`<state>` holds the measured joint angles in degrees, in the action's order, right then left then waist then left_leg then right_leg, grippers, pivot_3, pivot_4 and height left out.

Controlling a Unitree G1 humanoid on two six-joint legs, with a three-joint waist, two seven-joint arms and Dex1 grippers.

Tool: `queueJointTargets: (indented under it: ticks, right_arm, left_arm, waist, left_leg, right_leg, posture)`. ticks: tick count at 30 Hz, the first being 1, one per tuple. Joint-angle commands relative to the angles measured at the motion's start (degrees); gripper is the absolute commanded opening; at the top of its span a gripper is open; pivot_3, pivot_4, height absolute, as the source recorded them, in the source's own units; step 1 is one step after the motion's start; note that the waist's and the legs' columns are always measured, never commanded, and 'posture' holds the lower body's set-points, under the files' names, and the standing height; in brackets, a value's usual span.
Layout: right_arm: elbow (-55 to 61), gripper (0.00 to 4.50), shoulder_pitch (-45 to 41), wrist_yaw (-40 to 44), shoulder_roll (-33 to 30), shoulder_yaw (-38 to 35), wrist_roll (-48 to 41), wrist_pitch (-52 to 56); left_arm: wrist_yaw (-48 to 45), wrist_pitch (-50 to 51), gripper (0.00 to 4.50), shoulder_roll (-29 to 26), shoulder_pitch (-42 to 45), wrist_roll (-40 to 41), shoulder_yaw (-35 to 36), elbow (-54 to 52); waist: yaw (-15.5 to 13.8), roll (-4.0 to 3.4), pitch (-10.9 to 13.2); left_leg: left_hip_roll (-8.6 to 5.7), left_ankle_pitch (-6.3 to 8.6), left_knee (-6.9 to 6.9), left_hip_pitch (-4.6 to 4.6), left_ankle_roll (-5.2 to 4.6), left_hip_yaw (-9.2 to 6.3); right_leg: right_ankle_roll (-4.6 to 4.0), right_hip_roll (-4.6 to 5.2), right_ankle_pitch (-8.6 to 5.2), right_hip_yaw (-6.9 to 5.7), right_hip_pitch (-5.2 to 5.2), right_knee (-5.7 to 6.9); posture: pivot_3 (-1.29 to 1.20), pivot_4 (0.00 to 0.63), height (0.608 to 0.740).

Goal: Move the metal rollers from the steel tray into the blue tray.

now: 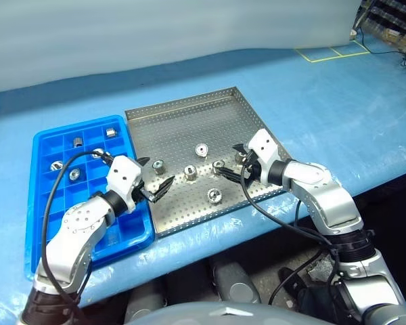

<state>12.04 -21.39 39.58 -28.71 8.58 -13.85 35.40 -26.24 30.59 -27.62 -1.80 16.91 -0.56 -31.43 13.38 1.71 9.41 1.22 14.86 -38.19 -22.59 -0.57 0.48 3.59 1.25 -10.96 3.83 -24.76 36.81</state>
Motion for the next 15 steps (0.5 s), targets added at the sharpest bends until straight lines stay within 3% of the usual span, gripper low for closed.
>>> queueJointTargets:
  ticks: [1,15]
  right_arm:
    - [2.31,4.50,-0.31,-0.38,-0.04,-1.09,-0.13,-1.12]
    - [4.64,4.50,1.82,-1.26,-1.32,-2.51,-0.94,1.05]
  left_arm:
    - [-0.07,-1.24,4.48,0.20,0.46,-0.31,0.23,-0.47]
    - [-1.56,-0.90,4.48,0.71,0.45,0.44,0.39,-0.38]
  waist:
    - [0.01,0.00,0.00]
    - [0.35,0.01,-0.01]
  left_leg:
    - [0.00,0.00,0.00,0.00,0.00,0.00]
    - [0.00,0.00,0.00,0.00,0.00,0.00]
  right_leg:
    - [0.00,0.00,0.00,0.00,0.00,0.00]
    - [0.00,0.00,0.00,0.00,0.01,0.00]
  posture:
    - [-0.23,0.150,0.740]
    - [-0.25,0.150,0.740]
